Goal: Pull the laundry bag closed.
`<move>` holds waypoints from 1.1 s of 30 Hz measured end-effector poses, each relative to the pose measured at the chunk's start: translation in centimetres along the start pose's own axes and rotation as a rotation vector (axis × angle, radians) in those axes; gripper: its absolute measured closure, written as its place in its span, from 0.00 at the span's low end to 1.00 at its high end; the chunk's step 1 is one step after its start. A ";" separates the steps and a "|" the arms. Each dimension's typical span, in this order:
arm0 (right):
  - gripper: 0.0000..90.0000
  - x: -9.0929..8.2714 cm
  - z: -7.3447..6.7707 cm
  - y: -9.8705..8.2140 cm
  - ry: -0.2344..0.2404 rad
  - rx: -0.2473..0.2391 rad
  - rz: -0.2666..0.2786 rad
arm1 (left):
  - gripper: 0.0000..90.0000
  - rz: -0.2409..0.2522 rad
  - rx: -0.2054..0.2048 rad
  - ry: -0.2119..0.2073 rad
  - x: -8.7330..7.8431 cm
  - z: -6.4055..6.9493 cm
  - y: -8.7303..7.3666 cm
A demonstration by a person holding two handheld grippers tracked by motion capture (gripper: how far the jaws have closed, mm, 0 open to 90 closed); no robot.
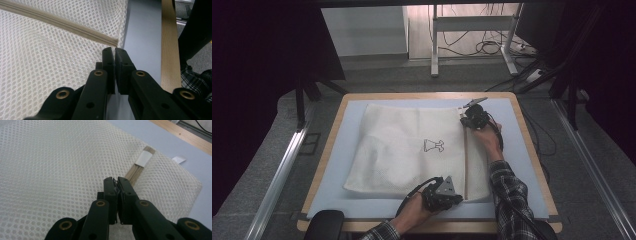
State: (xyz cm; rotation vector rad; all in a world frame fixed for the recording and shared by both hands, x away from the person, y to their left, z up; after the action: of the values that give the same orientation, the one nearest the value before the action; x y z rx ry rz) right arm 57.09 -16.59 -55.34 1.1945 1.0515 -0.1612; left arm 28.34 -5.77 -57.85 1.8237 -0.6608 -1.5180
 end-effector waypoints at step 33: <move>0.95 2.8 1.8 2.9 -0.050 0.043 0.001 | 0.97 0.000 -0.004 -0.002 0.0 0.0 0.0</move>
State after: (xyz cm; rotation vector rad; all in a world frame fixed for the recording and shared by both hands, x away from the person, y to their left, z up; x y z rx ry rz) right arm 61.42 -15.68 -55.44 1.2235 1.0083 -0.2132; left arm 28.36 -5.76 -57.85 1.8195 -0.6576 -1.5205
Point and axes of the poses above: each handheld gripper's, and its own axes: x roughly forward along the jaws, y roughly out of its top, z roughly to its right, the point moved 6 cm from there along x, roughly forward along the jaws, and after that the axes turned 11 degrees about x, right-handed, at the moved point
